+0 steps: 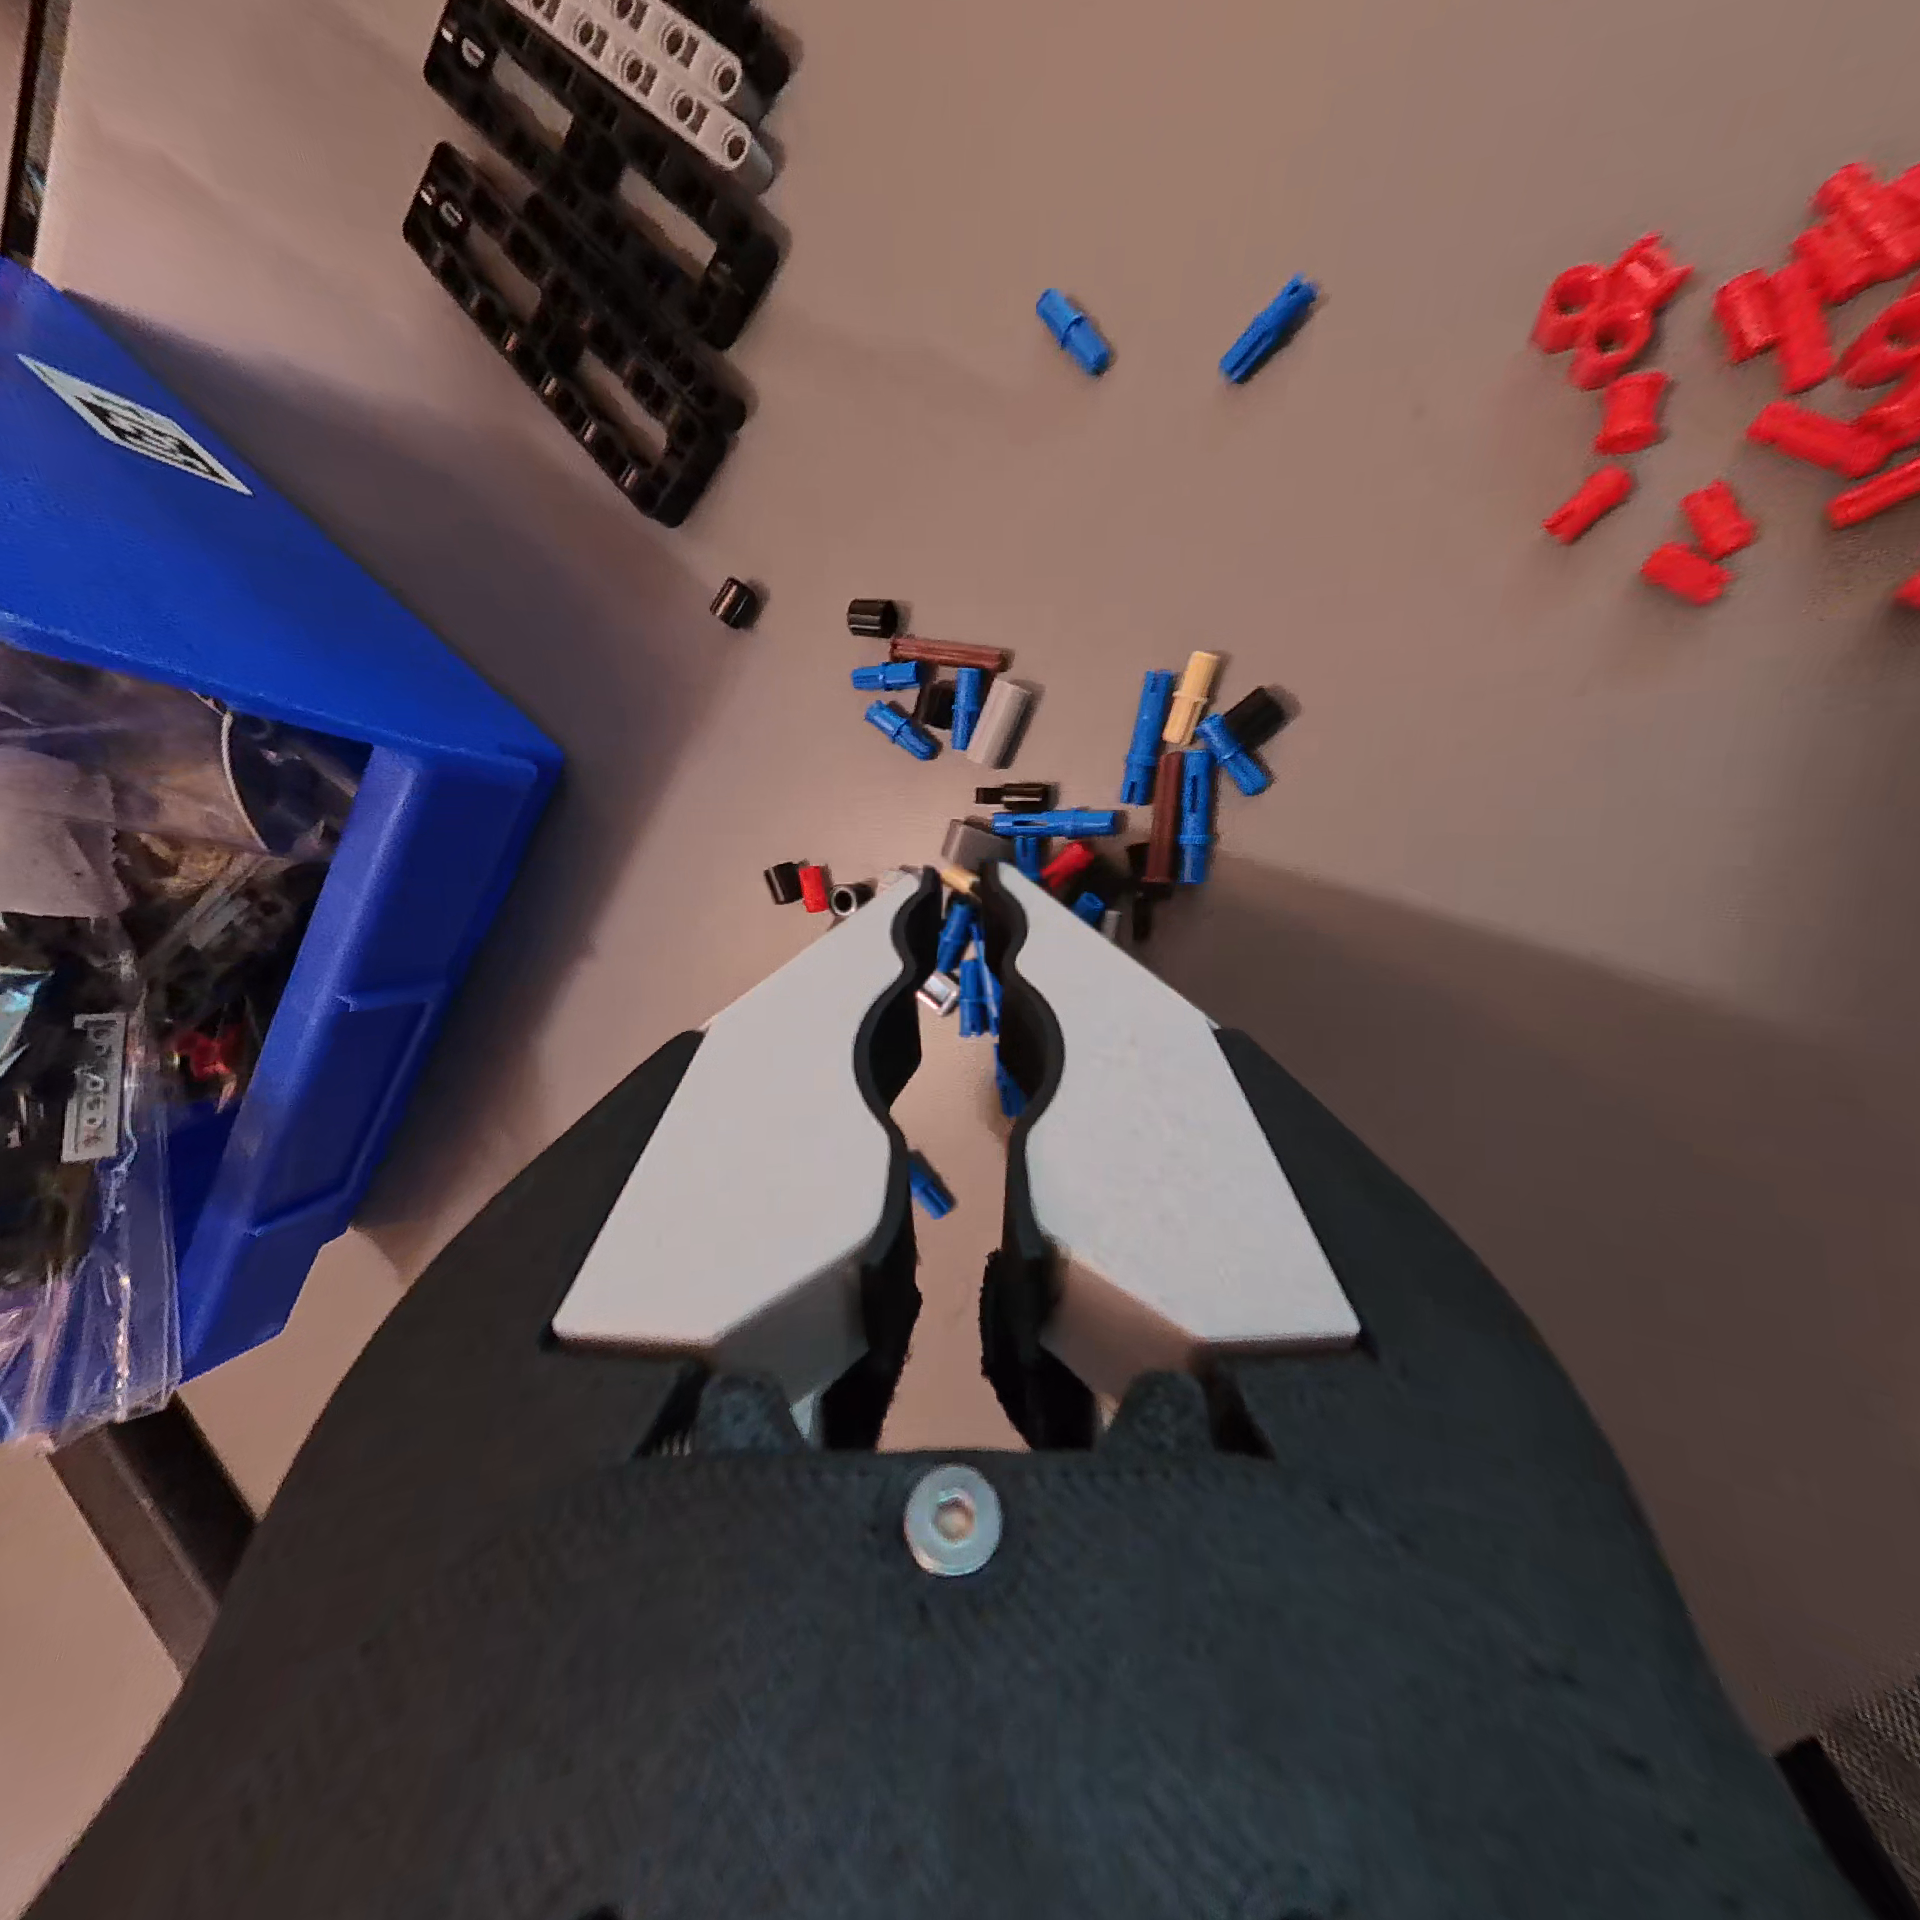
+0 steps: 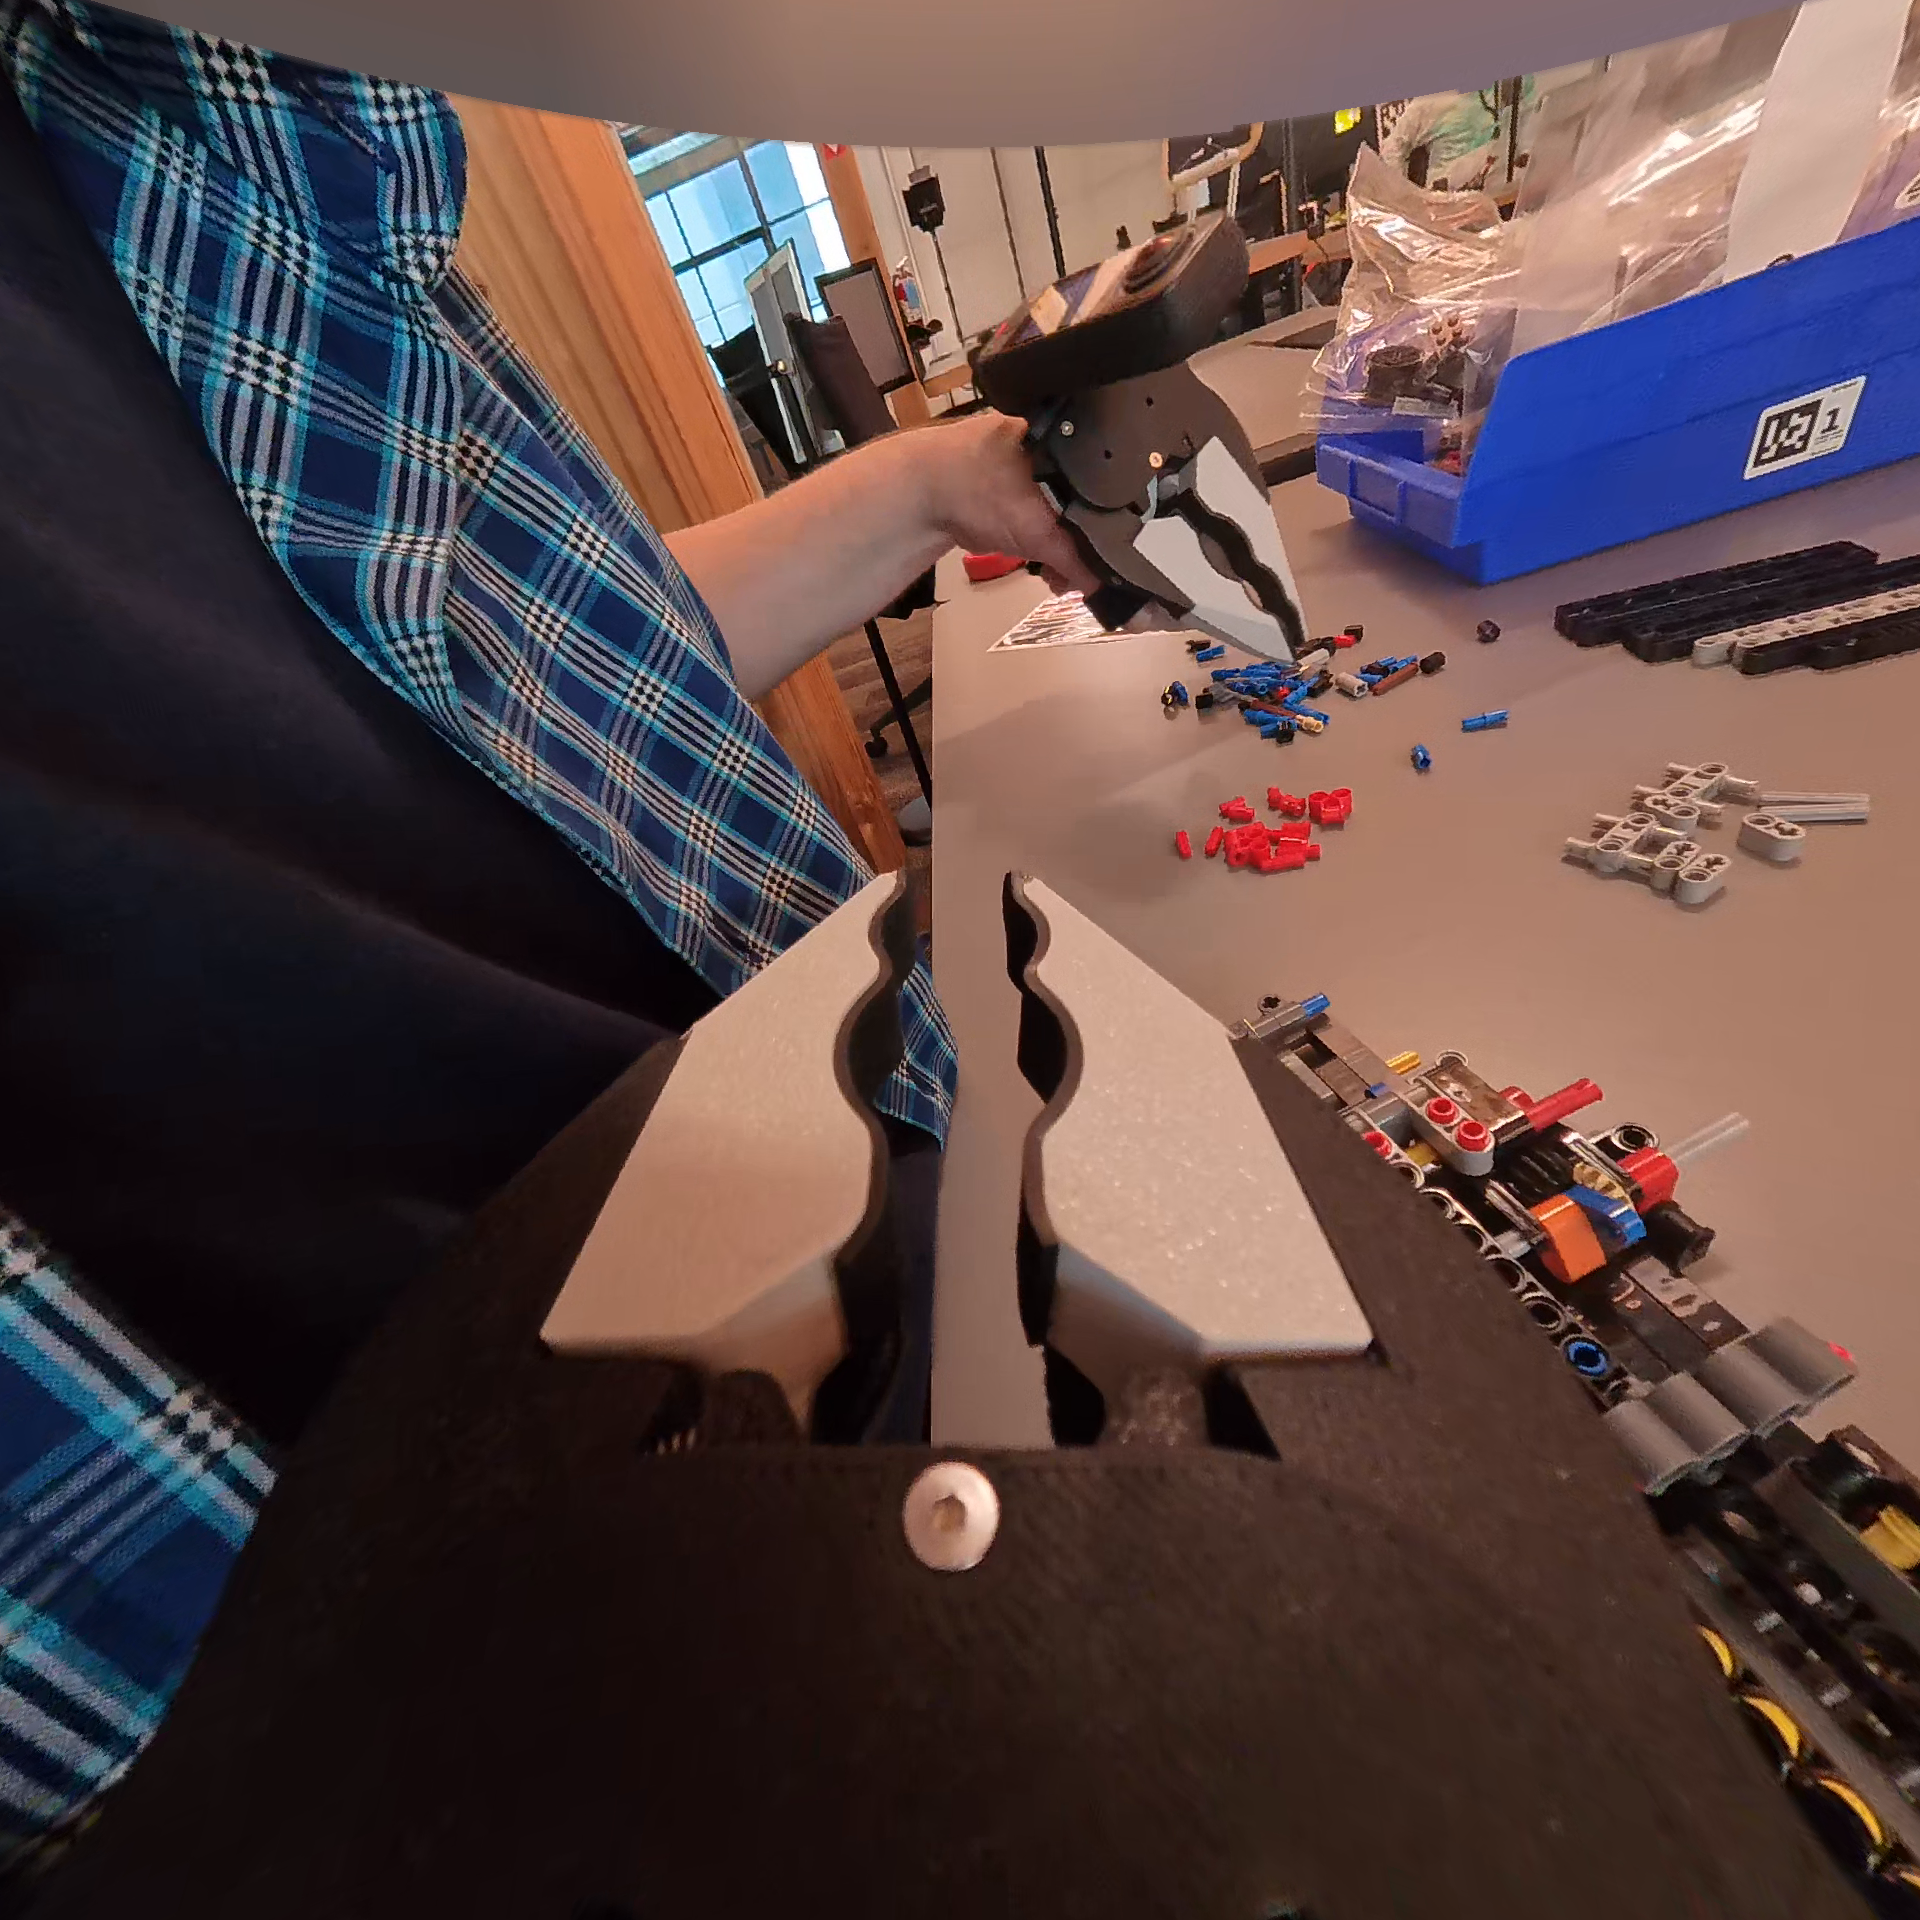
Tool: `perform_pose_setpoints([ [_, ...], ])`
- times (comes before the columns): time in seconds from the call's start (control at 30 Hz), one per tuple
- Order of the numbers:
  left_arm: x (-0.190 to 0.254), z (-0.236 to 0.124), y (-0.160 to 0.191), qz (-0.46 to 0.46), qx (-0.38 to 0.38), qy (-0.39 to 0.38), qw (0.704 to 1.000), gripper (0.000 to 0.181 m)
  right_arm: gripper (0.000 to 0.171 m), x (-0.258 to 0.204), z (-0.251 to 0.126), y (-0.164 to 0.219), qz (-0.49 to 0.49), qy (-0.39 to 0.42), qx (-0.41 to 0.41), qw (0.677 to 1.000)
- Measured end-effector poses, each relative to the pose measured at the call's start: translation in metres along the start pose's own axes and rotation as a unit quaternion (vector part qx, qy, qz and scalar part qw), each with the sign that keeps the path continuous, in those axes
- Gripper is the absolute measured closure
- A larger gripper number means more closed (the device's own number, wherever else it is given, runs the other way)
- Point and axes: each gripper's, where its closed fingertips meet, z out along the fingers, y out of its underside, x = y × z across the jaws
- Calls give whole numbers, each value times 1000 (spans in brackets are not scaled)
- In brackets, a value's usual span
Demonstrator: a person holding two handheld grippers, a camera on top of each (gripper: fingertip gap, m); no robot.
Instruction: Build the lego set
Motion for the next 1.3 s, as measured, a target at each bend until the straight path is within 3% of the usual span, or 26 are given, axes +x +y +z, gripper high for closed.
perform_pose_setpoints([
  [0.23, -11, 8, 8, -11, -12, 0, 1000, 177, 158, 1, -1, 0, 3, 0, 2, 1000],
  [0.57, 15, -1, -3, 35, 7, 42, 998, 178, 158, 2, -2, -1, 5, -2, 3, 1000],
  [1.3, 26, 1, -8, 65, -7, 49, 997, 176, 158, 1, -4, 5, 4, -2, 1, 1000],
])
